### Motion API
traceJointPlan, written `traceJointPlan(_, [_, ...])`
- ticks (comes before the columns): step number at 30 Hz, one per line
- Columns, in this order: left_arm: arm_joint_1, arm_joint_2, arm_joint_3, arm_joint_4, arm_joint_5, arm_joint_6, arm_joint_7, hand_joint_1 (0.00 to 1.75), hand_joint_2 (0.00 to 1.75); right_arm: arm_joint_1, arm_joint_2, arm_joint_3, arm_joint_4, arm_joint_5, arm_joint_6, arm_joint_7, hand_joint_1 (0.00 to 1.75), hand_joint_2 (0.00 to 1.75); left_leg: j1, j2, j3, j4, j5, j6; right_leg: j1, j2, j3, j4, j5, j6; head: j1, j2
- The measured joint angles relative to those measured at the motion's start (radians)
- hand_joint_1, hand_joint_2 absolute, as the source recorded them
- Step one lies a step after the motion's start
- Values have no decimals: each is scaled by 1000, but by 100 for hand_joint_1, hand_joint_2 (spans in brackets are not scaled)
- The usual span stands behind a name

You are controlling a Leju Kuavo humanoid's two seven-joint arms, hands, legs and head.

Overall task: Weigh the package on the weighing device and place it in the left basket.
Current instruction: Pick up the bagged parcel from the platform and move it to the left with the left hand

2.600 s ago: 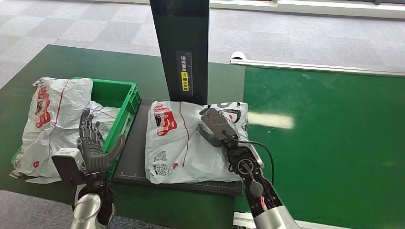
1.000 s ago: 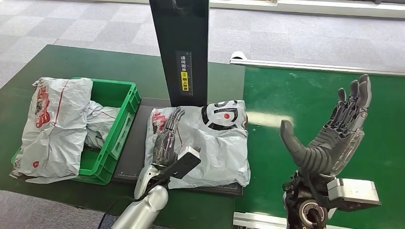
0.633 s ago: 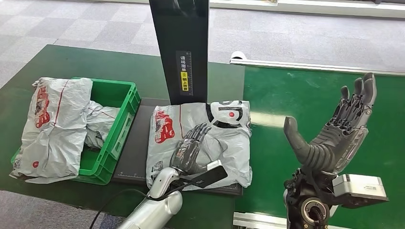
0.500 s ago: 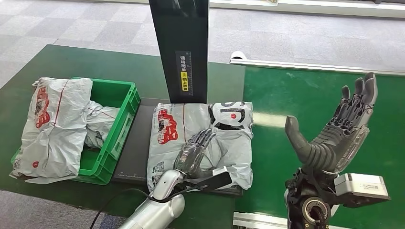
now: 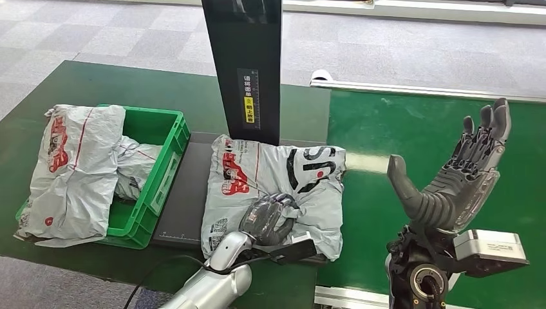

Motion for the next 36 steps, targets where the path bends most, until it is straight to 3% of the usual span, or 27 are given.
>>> traceJointPlan(9, [11, 1, 58, -68, 134, -12, -104, 150, 175, -11, 7, -15, 11, 4, 2, 1, 0, 175, 0, 0, 0, 0, 0, 0, 0, 0, 0, 0, 0, 0, 0, 0])
traceJointPlan(13, [36, 10, 70, -137, 172, -8, -123, 165, 175, -12, 7, -18, 15, 2, 0, 1, 0, 175, 0, 0, 0, 0, 0, 0, 0, 0, -1, 0, 0, 0, 0, 0])
traceJointPlan(20, [119, 53, 74, -415, 209, -8, -110, 166, 175, -11, 6, -27, 16, 1, -8, -1, 0, 175, 0, 0, -1, 0, 0, 0, 0, 0, -2, 0, 0, 0, 0, 0])
traceJointPlan(28, [157, 71, 74, -522, 214, -6, -112, 173, 175, -11, 6, -32, 16, 1, -8, -1, 0, 175, 0, 0, -1, 0, 0, 0, 0, 0, -2, 0, 0, 0, 0, 0])
traceJointPlan(31, [178, 78, 74, -575, 254, 30, -146, 175, 175, -9, 6, -34, 16, 0, -16, -2, 0, 175, 0, 0, -1, 0, 0, 0, 0, 0, -2, 0, 0, 0, 0, 0])
traceJointPlan(36, [248, 123, 78, -816, 270, 150, -174, 175, 175, 14, 5, -43, 16, -3, -42, -14, 0, 175, 1, 0, -2, 0, 0, 0, 1, 0, -3, 0, 0, 0, 0, 0])
